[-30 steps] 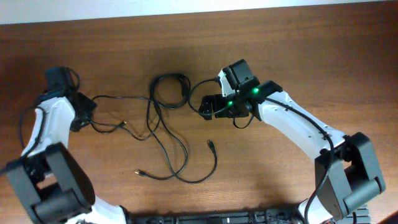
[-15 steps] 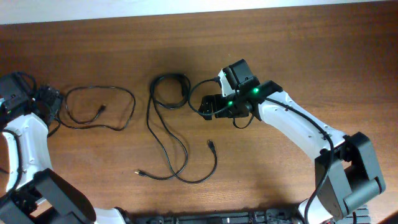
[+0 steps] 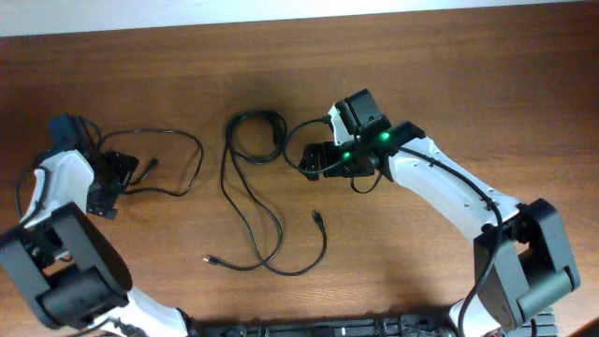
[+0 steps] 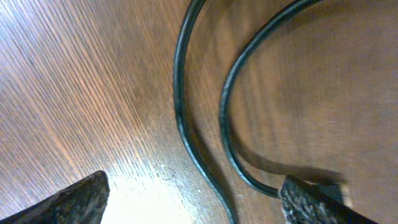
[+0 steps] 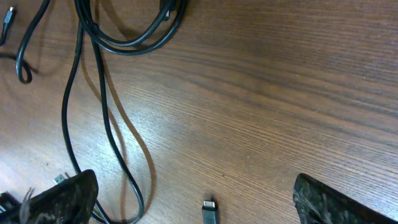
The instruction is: Untangle cables
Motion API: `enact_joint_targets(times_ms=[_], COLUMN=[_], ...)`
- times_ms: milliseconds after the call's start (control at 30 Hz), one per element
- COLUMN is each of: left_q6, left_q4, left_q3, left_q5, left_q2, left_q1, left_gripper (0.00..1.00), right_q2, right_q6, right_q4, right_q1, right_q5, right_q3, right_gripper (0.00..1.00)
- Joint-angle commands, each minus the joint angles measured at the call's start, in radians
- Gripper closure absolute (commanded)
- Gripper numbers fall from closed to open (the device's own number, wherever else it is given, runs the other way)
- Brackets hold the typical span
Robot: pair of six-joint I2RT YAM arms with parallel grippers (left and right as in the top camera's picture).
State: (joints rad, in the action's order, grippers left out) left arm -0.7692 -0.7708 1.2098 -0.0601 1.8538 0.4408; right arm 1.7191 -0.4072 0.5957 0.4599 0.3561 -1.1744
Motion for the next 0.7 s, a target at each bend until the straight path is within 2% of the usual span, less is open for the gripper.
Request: enact_joint_targets(times_ms=[0, 100, 200, 233, 267, 300, 333, 367, 467, 600, 667], left_q6=[-0.041, -0.042, -0.042, -0.042, -0.042, -0.042, -0.043, -0.053, -0.053, -0.045, -0.045], left_q4=[-0.073, -0.212, -0.246, -0.262, -0.267, -0.268, -0.268, -0.265, -0.259, -0.280, -0.341], left_q3=[0.131, 0.328, 0.369, 0.369, 0.365, 0.360, 0.359, 0.359, 0.360, 0.441, 0.584], left_q5=[-0.062, -0.090, -0.064, -0.064, -0.064, -0.064, -0.064, -0.064, -0.096, -0.091, -0.095], left_q2=[0.119, 0.275, 0.382, 0.407, 0.417, 0.420, 0.420, 0.420, 0.420, 0.420, 0.420], left_q1=[0.000, -0.006, -0.006, -0.006, -0.006, -0.006, -0.006, -0.006, -0.005, 0.013, 0.026], left_gripper=[0.07, 0.06, 0.16, 0.28, 0.35, 0.54, 0.64, 0.80, 1.00, 1.00, 1.00], right_q2=[-0.024, -0.024, -0.024, -0.024, -0.024, -0.024, -0.024, -0.024, -0.024, -0.024, -0.024], right_q6=[0.010, 0.010, 0.010, 0.010, 0.010, 0.010, 0.010, 0.010, 0.010, 0.010, 0.010], right_q4=[0.000, -0.001, 0.000, -0.001, -0.001, -0.001, -0.001, -0.001, 0.000, -0.001, 0.000], right_q1=[0.005, 0.005, 0.005, 0.005, 0.005, 0.005, 0.005, 0.005, 0.005, 0.005, 0.005], right_q5=[0.002, 0.002, 0.002, 0.002, 0.002, 0.002, 0.002, 0.002, 0.002, 0.002, 0.002], right_q3=[0.003, 0.003, 0.003, 0.003, 0.003, 0.003, 0.003, 0.003, 0.003, 0.003, 0.003], right_gripper=[0.01, 0.01, 0.01, 0.01, 0.01, 0.01, 0.01, 0.01, 0.01, 0.01, 0.01])
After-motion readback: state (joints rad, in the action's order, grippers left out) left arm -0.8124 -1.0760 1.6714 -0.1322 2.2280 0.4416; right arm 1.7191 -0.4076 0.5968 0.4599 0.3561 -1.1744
